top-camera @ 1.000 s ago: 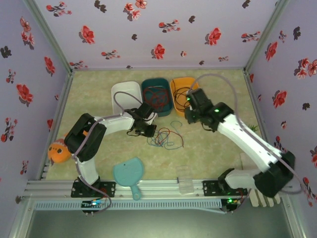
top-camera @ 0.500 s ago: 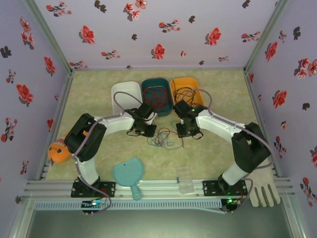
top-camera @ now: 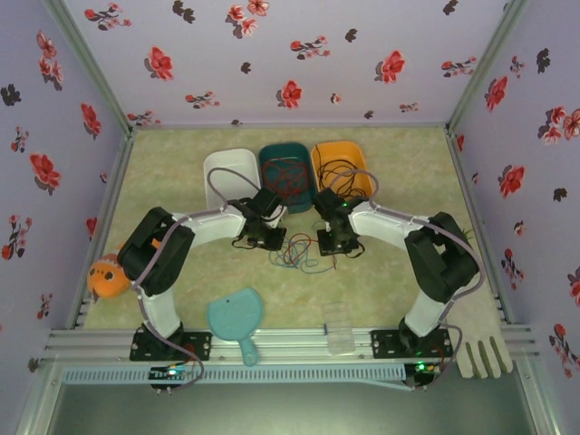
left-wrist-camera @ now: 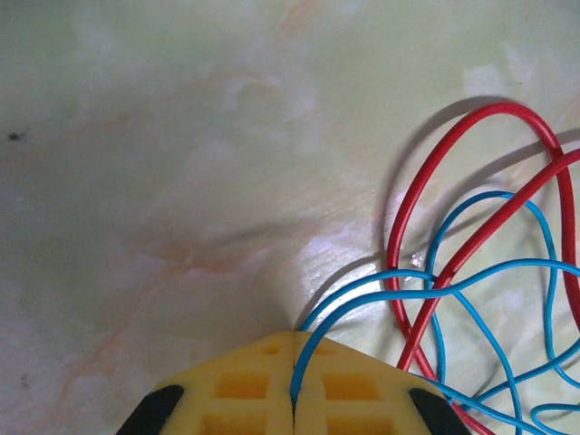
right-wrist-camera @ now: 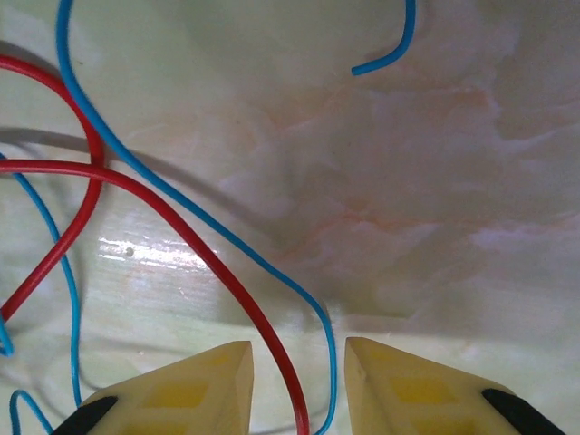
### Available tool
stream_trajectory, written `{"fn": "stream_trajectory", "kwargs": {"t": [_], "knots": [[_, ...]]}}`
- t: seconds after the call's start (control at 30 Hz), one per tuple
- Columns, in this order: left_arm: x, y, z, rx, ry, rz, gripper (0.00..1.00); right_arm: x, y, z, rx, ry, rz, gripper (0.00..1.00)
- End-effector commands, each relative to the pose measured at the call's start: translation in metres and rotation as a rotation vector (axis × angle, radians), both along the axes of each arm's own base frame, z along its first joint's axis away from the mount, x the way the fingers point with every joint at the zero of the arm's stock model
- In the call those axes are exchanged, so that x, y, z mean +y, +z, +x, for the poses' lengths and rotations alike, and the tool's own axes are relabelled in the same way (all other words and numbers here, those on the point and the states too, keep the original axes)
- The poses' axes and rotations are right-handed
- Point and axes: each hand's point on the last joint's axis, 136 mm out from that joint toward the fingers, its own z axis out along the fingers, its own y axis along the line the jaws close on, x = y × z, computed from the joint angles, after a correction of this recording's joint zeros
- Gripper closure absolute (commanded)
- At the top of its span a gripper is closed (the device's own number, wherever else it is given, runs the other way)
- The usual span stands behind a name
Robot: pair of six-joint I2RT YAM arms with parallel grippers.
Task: Untangle the cables
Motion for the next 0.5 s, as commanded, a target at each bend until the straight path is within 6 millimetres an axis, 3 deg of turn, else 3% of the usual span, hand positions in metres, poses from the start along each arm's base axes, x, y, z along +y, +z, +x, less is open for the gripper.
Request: {"fn": "stream_trajectory", "kwargs": {"t": [0.0, 0.1, 0.3, 0.47], "knots": [[0.024, -0.013, -0.016, 0.051, 0.023, 0.1, 1.0, -0.002, -0.009, -0.007, 0.03, -0.02, -0.017, 0.73], [0.025, -0.008, -0.016, 0.042, 0.026, 0.096, 1.0, -0.007, 0.003, -0.007, 0.005, -0.02, -0.029, 0.85], [0.035, 0.003, -0.017, 0.007, 0.043, 0.116, 1.0, -0.025, 0.041, -0.005, -0.084, -0.012, -0.074, 0.97], [0.047, 0.01, -0.02, -0.012, 0.051, 0.146, 1.0, -0.038, 0.071, 0.0, -0.167, -0.007, -0.108, 1.0]]}}
